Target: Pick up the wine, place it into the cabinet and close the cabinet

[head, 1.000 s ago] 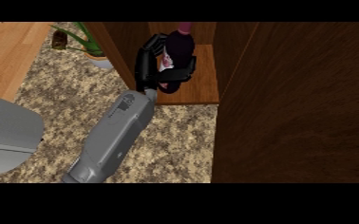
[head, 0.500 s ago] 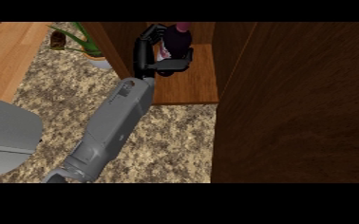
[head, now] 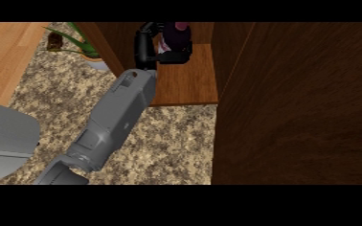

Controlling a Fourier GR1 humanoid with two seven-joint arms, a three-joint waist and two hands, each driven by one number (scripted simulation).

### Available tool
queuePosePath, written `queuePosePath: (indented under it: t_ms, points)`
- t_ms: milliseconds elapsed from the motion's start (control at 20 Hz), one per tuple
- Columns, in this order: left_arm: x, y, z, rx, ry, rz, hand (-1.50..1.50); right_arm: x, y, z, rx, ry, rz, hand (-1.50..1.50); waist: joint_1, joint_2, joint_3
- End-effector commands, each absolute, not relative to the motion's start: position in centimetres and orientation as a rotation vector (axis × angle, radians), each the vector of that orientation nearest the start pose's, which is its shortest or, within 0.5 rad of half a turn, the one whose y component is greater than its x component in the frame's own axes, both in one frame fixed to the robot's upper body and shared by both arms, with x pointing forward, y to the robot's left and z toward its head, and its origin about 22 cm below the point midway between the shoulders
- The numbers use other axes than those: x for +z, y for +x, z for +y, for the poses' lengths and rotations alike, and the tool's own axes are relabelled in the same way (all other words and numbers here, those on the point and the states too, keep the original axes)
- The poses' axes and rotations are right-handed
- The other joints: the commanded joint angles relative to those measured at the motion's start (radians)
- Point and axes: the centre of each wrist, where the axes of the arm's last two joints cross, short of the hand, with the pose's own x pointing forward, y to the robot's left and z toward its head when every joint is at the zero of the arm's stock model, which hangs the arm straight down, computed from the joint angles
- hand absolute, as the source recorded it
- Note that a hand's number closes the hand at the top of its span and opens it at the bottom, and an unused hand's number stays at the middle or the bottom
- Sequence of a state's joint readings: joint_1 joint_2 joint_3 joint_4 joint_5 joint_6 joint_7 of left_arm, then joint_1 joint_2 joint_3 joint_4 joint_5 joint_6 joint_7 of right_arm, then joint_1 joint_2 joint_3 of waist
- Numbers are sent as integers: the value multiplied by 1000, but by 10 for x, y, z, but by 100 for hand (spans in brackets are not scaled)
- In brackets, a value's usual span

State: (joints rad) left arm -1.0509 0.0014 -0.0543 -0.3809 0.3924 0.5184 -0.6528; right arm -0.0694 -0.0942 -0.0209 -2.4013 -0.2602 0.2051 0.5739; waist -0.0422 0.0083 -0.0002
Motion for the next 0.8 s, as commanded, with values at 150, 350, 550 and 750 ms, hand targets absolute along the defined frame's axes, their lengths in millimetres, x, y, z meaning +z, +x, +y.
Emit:
queuePosePath:
  t_ms: [150, 350, 550, 750]
  points:
    - [35, 430, 110, 271, 146, -1838, 150, 206, 158, -234, 321, 320, -1905, -150, 3, 4, -1]
    - [44, 434, 105, 307, 84, -1840, 150, 206, 161, -225, 308, 318, -1927, -150, -3, 7, -1]
    - [33, 432, 113, 314, 115, -1827, 150, 206, 146, -231, 304, 319, -1913, -150, -20, 9, -1]
    - [38, 433, 103, 292, 134, -1815, 150, 196, 152, -219, 317, 353, -1922, -150, -17, 10, -1]
